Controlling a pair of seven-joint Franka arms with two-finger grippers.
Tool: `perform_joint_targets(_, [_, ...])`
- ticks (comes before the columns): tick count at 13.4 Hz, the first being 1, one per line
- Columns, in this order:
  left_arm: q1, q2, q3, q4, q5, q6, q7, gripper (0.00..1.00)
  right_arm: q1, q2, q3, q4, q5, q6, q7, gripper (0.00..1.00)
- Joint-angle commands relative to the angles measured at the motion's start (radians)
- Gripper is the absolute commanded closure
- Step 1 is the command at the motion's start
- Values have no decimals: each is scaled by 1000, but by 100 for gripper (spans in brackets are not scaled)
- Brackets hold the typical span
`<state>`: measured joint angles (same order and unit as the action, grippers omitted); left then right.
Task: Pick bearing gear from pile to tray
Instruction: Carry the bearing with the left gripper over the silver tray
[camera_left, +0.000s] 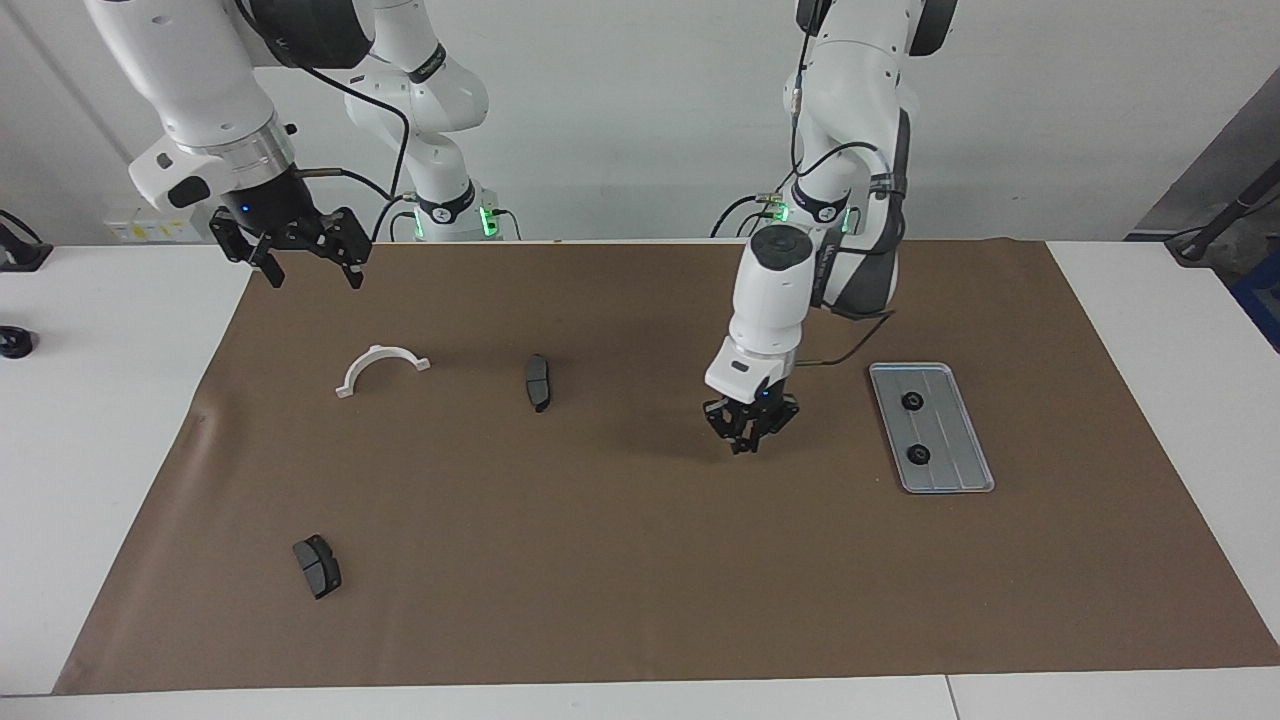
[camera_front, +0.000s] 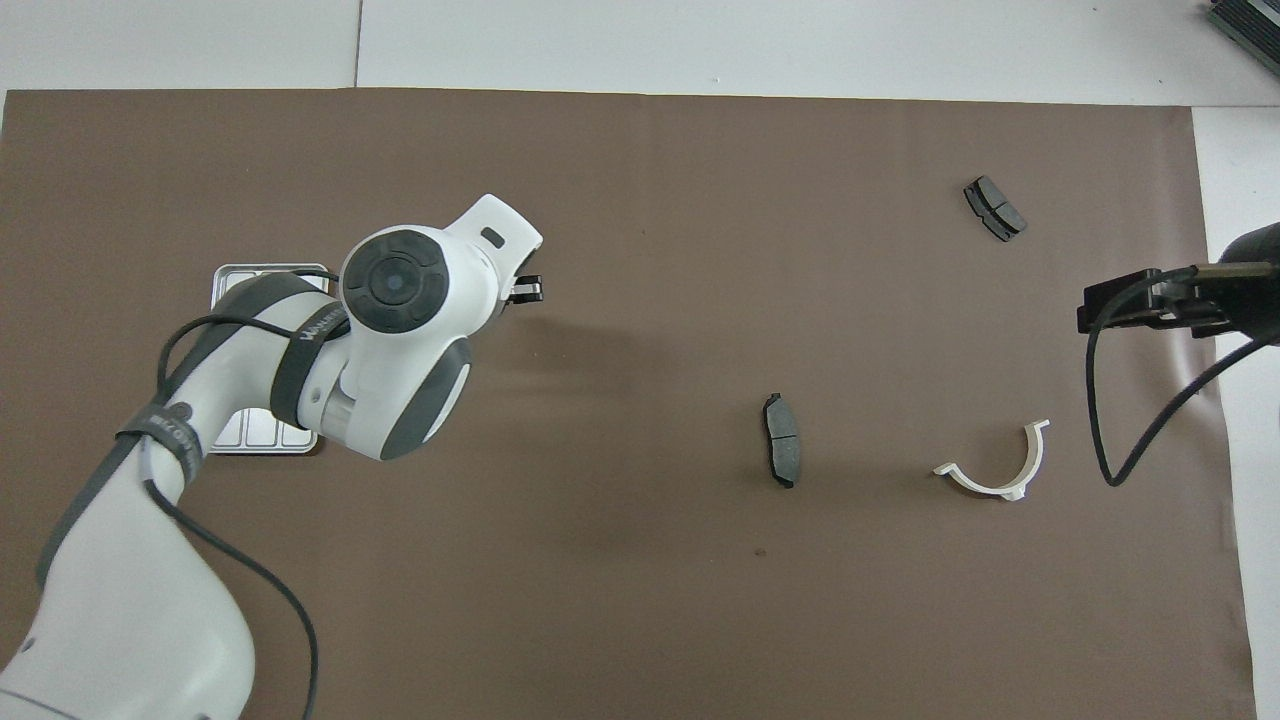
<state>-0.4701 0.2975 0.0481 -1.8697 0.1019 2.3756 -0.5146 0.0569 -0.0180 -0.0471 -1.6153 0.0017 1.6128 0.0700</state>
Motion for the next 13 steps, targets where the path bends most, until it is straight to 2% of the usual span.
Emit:
perform_joint_targets(1, [118,-152,-10,-152,10,-18,143,100,-17,-33,15,-35,-8,-7,22,0])
perform_joint_targets(2, [172,-159,-11,-154,10,-51,163,100,-17,-33,15,-37,-8,-8,22,0])
perform_joint_targets(4, [252,-158,-13,-157,3,-41,253,100,-17,-33,13,-37,-8,-7,22,0])
perform_joint_targets(8, [384,-111,-13,-189,-1,100,390,100,-19,-33,15,-37,-8,-7,22,0])
perform_joint_targets(11, [441,-72,-14,-200,-1,120,433,100,-19,-33,15,-35,-6,-8,22,0])
perform_joint_targets(13, [443,-67,-14,-223,-1,145,438,95,-19,-33,15,-37,-6,-11,22,0])
